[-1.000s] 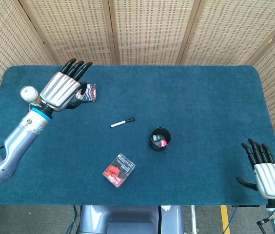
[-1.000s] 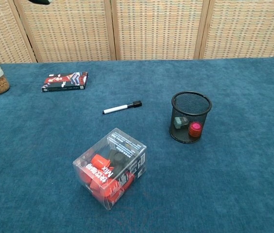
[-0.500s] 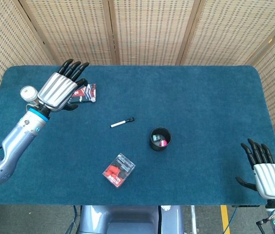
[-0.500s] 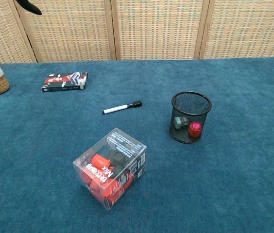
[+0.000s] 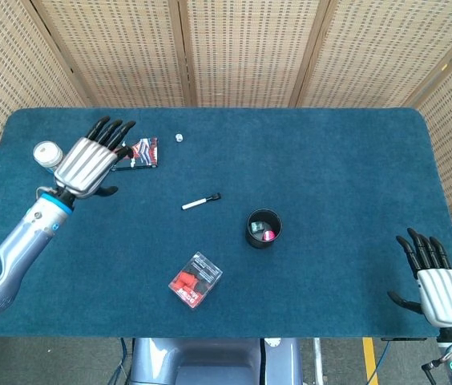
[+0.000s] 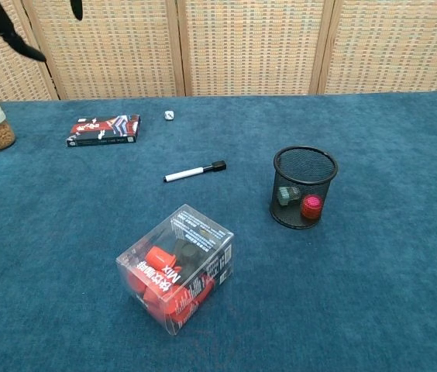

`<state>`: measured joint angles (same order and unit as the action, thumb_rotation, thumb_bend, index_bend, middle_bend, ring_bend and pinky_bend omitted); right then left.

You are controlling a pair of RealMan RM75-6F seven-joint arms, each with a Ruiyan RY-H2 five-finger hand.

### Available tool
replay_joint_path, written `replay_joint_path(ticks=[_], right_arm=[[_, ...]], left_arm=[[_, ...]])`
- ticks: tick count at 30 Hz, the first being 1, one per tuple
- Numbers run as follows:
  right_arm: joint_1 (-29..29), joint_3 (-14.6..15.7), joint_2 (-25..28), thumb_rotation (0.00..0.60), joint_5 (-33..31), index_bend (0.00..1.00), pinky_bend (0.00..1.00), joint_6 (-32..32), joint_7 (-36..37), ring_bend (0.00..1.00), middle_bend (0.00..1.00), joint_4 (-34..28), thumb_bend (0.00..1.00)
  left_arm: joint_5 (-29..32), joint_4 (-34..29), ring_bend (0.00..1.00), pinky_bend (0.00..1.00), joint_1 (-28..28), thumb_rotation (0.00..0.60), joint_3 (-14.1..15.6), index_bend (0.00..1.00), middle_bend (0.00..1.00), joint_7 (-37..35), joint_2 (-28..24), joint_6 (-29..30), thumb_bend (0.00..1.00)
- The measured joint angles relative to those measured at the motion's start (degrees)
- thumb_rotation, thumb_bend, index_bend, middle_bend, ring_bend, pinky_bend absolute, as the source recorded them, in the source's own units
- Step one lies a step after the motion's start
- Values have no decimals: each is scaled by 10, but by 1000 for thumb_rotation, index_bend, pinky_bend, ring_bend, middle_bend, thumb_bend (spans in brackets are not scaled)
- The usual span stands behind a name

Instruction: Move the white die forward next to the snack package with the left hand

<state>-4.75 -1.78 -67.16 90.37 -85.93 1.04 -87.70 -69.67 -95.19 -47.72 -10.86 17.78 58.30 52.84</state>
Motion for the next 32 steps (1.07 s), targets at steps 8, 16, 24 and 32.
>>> replay_joint_path(ticks=[8,16,24,32], right_arm=[[-1,2,3,600,0,47,0,5,-3,0,0,-6,156],[-3,5,-1,600,3,47,0,9,-13,0,0,-7,156],[-6,6,-5,600,9,47,0,11,-20,0,0,-5,156],[-6,10,-7,600,15,47,0,10,-24,0,0,-9,156]], left_arm=[[-46,-52,0,0,112,600,89,295,0,-11,8,83,154],[-75,-33,0,0,227,600,145,222,0,9,79,205,146],[-131,39,0,0,309,600,163,0,0,7,146,310,115],[-132,29,0,0,331,600,162,0,0,9,156,308,112]])
